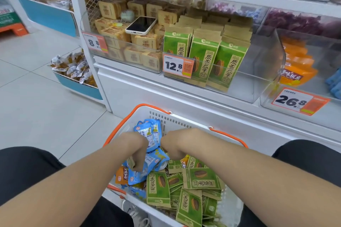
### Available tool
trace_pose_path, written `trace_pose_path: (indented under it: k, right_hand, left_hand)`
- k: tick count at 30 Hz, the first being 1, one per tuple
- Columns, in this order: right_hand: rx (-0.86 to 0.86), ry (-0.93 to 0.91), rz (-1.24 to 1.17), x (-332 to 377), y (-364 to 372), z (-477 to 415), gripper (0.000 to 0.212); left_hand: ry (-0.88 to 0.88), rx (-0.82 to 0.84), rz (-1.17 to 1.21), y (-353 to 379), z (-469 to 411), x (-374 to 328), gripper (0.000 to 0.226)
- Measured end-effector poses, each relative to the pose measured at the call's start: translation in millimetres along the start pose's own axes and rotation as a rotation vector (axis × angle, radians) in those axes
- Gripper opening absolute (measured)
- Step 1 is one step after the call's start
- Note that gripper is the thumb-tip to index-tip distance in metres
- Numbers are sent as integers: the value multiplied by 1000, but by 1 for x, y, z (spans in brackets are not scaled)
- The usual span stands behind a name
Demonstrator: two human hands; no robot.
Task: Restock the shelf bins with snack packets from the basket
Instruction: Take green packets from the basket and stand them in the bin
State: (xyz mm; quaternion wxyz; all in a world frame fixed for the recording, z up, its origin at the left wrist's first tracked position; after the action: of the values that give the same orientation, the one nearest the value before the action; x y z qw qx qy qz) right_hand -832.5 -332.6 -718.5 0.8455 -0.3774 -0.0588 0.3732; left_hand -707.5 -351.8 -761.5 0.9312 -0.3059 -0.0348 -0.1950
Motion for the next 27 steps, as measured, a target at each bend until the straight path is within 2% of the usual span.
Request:
trace_pose_path:
  k: [2,5,7,10,14,17,22,27]
  right_hand:
    - [-13,47,-27,-13,-7,7,14]
    - [-47,114,-81,-39,-13,19,27]
    - [-59,152,-106,-55,-14,25,24]
    - [-43,198,-161,-79,-12,33,79]
    - [-114,182,-263,-102,-11,45,115]
    - [-223,189,-335,-116,-9,59,115]
    - [-427,249,-310,-139,-8,85,99]
    - [-504,256,-350,-155,5,102,96]
  left_hand:
    - [35,-86,56,-20,10,2,38]
    - [86,-185,162,-41,24,2,43]
    - [134,-247,215,-51,29,-2,46]
    - [269,-376,333,-66,29,-11,77]
    - [390,-595,391,-87,30,-28,100]
    - [462,-721,465,-98,32,-36,98]
    - [667,-839,731,-108,40,-47,88]
    - [770,-1001,731,-118,56,-60,91]
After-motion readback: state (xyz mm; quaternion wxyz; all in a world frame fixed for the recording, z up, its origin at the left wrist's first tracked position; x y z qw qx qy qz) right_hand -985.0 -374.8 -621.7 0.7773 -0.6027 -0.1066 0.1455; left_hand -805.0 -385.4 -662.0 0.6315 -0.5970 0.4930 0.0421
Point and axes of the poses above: each hand's wrist, its own z-axis away from the middle knuckle, its own y-axis out of the palm, x = y × z, the point moved 2 cm from there along -z, towards the middle knuckle, and after that the axes turned 6 degrees about z, right-handed, at the moved point
